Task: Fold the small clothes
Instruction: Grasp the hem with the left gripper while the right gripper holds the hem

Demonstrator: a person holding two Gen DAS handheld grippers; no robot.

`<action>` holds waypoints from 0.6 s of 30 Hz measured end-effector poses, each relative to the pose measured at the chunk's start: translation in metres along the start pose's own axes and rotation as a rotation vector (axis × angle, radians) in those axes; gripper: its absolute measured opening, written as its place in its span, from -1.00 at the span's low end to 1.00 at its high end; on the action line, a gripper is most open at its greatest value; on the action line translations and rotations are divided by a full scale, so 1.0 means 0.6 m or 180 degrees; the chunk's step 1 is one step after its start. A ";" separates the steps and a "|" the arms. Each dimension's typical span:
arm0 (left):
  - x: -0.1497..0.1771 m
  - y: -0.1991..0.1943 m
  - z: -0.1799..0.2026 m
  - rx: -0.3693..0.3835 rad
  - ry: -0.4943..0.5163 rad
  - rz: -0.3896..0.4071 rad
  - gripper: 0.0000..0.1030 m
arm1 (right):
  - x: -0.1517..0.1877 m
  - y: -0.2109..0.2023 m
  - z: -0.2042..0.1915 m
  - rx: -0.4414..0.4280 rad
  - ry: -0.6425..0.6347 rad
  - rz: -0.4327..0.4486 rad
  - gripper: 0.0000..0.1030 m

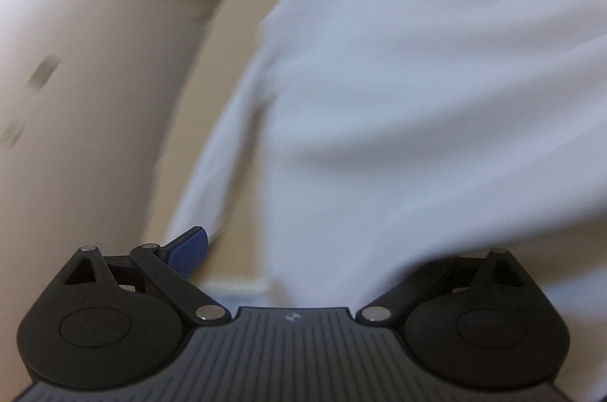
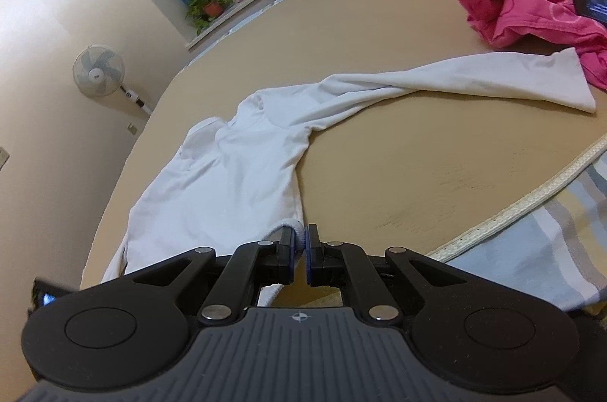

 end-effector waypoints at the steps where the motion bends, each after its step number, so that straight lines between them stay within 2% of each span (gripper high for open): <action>1: 0.017 0.028 -0.018 -0.0106 -0.0062 -0.0146 0.92 | 0.000 0.000 0.001 -0.0001 0.0018 0.0011 -0.91; 3: 0.051 0.078 -0.053 -0.0303 -0.0163 -0.0379 0.98 | 0.000 0.001 0.005 0.0022 0.0043 0.0027 -0.91; 4: 0.067 0.093 -0.069 -0.0258 -0.0232 -0.0415 1.00 | 0.001 0.001 0.008 0.0038 0.0055 0.0029 -0.91; 7: 0.087 0.108 -0.104 -0.0080 -0.0427 -0.0313 1.00 | 0.003 0.006 0.020 0.0076 0.0129 -0.0035 -0.91; 13: 0.102 0.084 -0.099 0.0016 -0.0230 -0.0096 1.00 | 0.019 0.021 0.040 0.0338 0.0078 -0.0085 -0.91; 18: 0.130 0.077 -0.097 0.0366 -0.0243 -0.0070 1.00 | 0.040 0.043 0.063 0.0626 -0.0009 -0.0191 -0.91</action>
Point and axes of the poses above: each gripper's, at about its wrist camera, not at the fingertips, and y roughly the way its jaws point, z to its right, x to its underside, the point moved 2 cm from there along y, roughly the way its jaws point, and after that the axes turned 12 degrees about y, right-handed, at the moved point
